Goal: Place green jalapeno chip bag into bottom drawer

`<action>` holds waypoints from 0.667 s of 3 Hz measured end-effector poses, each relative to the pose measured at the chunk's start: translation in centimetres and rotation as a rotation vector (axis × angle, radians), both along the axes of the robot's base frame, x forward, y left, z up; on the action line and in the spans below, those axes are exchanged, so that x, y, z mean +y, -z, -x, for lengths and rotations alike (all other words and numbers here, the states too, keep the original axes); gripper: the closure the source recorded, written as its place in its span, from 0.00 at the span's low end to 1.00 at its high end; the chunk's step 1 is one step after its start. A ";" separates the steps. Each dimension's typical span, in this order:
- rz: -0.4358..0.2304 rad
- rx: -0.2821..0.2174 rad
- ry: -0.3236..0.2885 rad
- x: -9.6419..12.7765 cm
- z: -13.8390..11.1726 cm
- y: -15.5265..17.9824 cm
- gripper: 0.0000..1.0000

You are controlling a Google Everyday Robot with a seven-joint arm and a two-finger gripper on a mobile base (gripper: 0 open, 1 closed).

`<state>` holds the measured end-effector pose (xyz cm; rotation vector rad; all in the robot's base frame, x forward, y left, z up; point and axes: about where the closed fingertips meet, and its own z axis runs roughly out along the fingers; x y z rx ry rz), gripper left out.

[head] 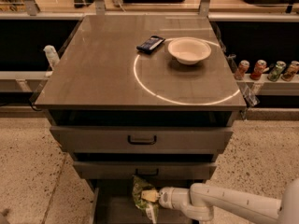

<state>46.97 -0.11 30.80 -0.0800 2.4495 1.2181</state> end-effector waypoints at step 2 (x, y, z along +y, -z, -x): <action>0.023 0.050 0.040 -1.2 -0.8 2.2 1.00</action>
Offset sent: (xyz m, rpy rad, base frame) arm 0.0068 -0.0100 -0.0190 -0.0193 0.0429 -0.0348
